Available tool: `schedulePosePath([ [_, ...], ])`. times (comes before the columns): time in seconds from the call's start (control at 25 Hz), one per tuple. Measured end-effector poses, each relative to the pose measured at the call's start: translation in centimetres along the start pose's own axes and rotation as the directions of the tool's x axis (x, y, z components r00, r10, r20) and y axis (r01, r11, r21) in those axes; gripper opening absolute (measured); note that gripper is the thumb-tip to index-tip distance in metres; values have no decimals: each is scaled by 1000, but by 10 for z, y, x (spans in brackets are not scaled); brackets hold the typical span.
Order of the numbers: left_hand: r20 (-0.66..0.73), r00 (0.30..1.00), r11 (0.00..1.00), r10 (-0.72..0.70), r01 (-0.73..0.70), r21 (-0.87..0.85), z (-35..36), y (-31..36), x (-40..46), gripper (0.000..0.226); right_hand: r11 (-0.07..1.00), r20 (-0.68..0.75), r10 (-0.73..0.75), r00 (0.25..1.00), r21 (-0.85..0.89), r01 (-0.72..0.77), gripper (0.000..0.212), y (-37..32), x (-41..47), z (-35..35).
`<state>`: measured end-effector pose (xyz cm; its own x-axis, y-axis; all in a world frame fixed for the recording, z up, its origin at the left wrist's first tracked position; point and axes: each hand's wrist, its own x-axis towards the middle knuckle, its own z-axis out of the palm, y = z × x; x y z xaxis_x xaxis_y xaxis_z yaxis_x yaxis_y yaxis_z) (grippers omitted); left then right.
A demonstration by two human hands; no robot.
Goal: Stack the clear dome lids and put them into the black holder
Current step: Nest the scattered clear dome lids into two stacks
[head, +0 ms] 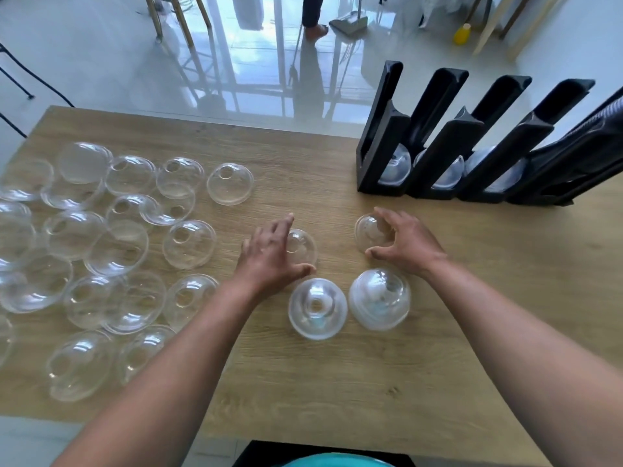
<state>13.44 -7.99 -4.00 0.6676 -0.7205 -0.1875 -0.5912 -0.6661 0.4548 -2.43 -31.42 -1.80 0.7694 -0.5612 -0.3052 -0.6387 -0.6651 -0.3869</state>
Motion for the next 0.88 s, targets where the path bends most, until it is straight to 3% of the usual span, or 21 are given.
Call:
schedulePosePath([
  [0.08,-9,1000,988,24,-22,155,4,6,3,101,997,-17,2,1000,71,-1,97,6,-3,2],
  [0.2,-120,989,988,-87,71,-134,-12,12,-4,94,967,-22,40,999,252,-33,96,16,-11,-3],
  [0.28,-185,976,960,-111,57,-274,-25,16,-25,91,915,-21,65,998,401,-51,97,23,-20,-11],
  [0.44,-175,985,981,1,-35,-193,-13,43,-97,89,817,-35,75,997,575,-41,95,32,-49,-18],
  [0.56,-140,990,999,-20,14,-41,27,58,-124,88,837,-88,48,995,548,8,98,29,-78,-20],
  [0.72,-160,978,977,-135,105,-185,50,60,-123,88,922,-168,-146,975,334,196,96,26,-108,-19],
  [0.88,-199,969,982,-146,118,-147,51,67,-119,88,941,-115,-234,965,225,254,95,24,-119,-9],
])
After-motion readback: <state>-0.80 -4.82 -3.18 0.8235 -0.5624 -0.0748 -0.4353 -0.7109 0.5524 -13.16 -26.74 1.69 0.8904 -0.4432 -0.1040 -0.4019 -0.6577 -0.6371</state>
